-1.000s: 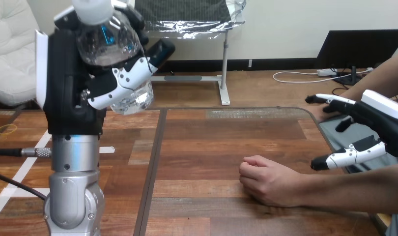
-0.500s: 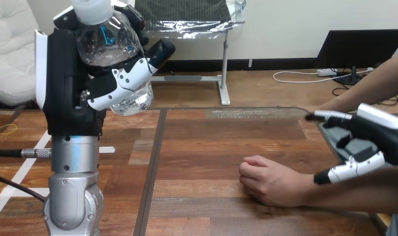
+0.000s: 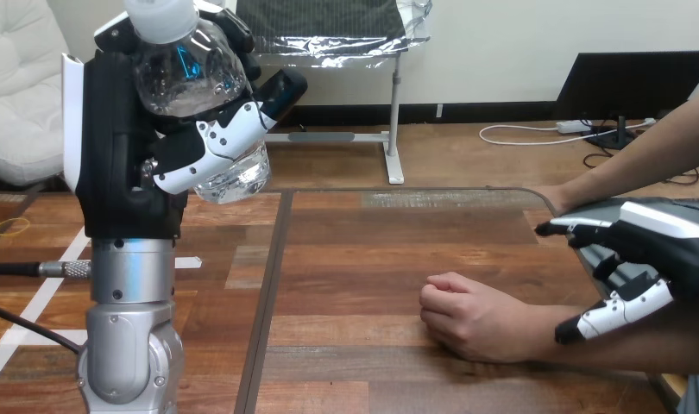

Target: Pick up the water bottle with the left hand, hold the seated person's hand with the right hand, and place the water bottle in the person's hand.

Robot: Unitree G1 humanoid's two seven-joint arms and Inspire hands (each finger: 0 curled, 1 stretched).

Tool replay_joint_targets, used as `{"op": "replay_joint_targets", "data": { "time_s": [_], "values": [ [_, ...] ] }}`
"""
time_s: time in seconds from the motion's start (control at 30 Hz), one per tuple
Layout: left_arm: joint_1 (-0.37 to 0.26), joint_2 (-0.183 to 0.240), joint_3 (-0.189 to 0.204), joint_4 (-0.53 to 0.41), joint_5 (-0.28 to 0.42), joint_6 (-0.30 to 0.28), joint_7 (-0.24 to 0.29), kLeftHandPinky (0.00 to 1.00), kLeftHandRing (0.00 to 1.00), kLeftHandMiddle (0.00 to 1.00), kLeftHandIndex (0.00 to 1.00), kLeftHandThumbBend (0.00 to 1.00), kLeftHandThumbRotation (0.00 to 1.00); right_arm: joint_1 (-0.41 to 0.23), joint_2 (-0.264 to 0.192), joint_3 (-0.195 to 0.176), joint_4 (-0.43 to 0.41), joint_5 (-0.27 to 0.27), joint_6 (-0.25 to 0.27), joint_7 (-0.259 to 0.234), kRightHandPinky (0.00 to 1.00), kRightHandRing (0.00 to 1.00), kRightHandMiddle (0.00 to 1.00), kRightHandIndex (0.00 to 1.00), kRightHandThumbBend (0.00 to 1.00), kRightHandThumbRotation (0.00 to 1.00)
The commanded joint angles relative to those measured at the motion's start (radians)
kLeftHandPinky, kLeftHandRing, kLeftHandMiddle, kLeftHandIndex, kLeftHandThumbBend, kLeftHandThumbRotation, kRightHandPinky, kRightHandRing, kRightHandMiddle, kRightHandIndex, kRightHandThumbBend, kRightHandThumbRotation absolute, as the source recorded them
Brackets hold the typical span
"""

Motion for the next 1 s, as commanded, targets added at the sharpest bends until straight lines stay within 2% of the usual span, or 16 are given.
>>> {"op": "replay_joint_targets", "data": {
  "time_s": [0.0,0.47,0.77,0.97],
  "values": [
    [-0.037,-0.005,0.010,-0.004,-0.016,-0.011,-0.004,0.22,0.28,0.35,0.38,0.59,0.00,-0.090,-0.029,0.020,-0.001,-0.015,-0.017,0.007,0.74,0.94,0.97,0.94,1.00,0.35],
    [-0.033,-0.002,0.017,0.002,-0.018,-0.016,-0.009,0.22,0.29,0.35,0.39,0.60,0.00,-0.103,-0.028,0.055,0.000,-0.056,0.002,0.029,0.74,0.93,0.95,0.93,1.00,0.36],
    [-0.032,-0.004,0.016,0.005,-0.020,-0.018,-0.009,0.22,0.29,0.35,0.39,0.60,0.00,-0.097,-0.025,0.081,-0.004,-0.092,-0.007,0.020,0.72,0.92,0.94,0.92,1.00,0.35],
    [-0.032,-0.006,0.016,0.002,-0.018,-0.016,-0.008,0.22,0.29,0.35,0.39,0.60,0.00,-0.091,-0.022,0.099,0.002,-0.133,-0.038,-0.010,0.71,0.89,0.92,0.91,1.00,0.35]
  ]
}}
